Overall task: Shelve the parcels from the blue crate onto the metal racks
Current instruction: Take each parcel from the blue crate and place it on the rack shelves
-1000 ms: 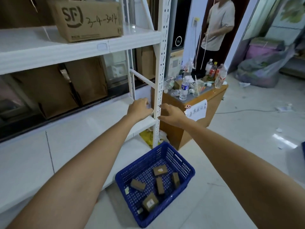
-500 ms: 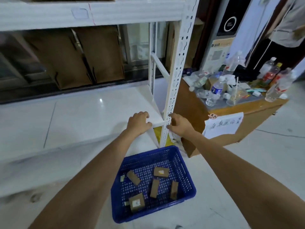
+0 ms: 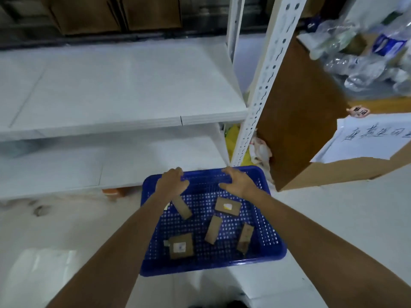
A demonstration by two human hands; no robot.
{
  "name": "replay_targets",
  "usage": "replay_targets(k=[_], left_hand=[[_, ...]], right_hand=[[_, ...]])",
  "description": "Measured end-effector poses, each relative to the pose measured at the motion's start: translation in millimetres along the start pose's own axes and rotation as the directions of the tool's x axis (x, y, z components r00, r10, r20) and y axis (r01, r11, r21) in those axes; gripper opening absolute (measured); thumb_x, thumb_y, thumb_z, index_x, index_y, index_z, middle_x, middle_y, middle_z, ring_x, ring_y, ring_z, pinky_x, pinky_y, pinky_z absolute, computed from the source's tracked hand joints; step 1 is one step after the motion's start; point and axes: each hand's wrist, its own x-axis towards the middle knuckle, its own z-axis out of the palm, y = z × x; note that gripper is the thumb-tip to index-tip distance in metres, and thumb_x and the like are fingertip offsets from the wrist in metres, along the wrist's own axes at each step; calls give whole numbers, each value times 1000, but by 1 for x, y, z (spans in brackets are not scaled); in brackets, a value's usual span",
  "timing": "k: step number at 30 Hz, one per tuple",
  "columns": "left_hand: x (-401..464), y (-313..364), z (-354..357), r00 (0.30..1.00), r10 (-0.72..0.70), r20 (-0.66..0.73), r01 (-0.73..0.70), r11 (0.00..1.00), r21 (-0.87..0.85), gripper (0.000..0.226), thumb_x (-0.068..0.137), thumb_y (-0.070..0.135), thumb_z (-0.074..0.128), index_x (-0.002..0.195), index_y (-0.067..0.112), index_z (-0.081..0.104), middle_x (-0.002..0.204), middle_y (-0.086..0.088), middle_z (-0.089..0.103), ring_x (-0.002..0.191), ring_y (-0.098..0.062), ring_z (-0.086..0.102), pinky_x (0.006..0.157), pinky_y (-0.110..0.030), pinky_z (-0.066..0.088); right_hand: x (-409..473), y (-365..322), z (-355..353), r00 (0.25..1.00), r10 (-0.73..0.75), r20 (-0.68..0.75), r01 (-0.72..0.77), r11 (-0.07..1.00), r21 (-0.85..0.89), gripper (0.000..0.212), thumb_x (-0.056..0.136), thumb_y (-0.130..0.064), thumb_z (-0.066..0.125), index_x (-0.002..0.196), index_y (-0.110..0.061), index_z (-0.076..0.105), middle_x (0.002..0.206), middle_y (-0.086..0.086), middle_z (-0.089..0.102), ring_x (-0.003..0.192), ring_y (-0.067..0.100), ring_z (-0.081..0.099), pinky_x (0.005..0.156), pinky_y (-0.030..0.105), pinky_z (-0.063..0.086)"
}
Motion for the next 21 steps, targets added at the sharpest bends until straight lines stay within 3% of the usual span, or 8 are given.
replay_targets(k=[4,7,9,11,14,16,18,21], left_hand=[[38,-76,108,988,-131,84,136,989,-58,29,95,31,49,114,10,51,97,-6,58,74,-18,54,60,-33,42],[61,-122,176,970,-229,83,232,972,-40,36,98,31,43,119,2,52,89,-7,58,73,-21,57,62,-31,41],[78,-148,213,946,-279,162,281,960,12,31,100,28,38,112,3,52,80,-7,52,67,-19,49,66,-31,39],[91,-167,237,895,-350,277,352,935,47,32,103,32,34,116,9,51,102,-9,57,79,-21,52,76,-33,39],[107,-197,266,802,-431,414,511,854,-102,51,103,37,36,146,8,35,152,-14,35,116,-24,46,86,-36,35],[113,-218,278,701,-521,488,676,703,-221,76,96,50,47,151,5,20,158,-14,21,136,-33,37,94,-41,41],[124,-241,291,599,-570,562,770,601,-211,94,88,61,51,153,6,12,160,-16,16,140,-38,32,104,-49,42],[141,-262,310,467,-537,703,815,569,-107,92,88,66,44,153,9,13,158,-19,21,140,-41,30,108,-55,36]], right_hand=[[59,52,107,988,42,148,-41,999,-12,66,92,-44,60,148,-22,34,154,10,33,132,31,44,103,38,41],[102,77,186,960,78,271,-76,997,-18,65,95,-48,54,149,-20,33,151,9,38,124,29,50,99,38,46],[130,86,237,928,98,360,-90,995,-39,66,97,-51,48,150,-16,30,141,8,47,112,27,55,90,38,48],[156,95,283,888,126,443,-115,992,-51,71,98,-53,44,153,-10,25,129,8,52,104,26,55,78,34,44],[190,110,336,842,181,509,-222,975,21,69,99,-53,42,151,-9,29,144,16,47,117,36,54,90,41,48],[205,116,359,778,247,578,-337,940,53,76,98,-58,38,155,-14,17,138,20,51,109,38,60,92,46,53],[219,117,375,717,291,634,-414,909,51,85,94,-64,37,157,-14,7,146,23,42,116,42,58,95,52,53],[235,116,396,663,279,695,-515,843,152,93,88,-67,49,156,-17,11,156,22,25,125,47,50,88,59,54]])
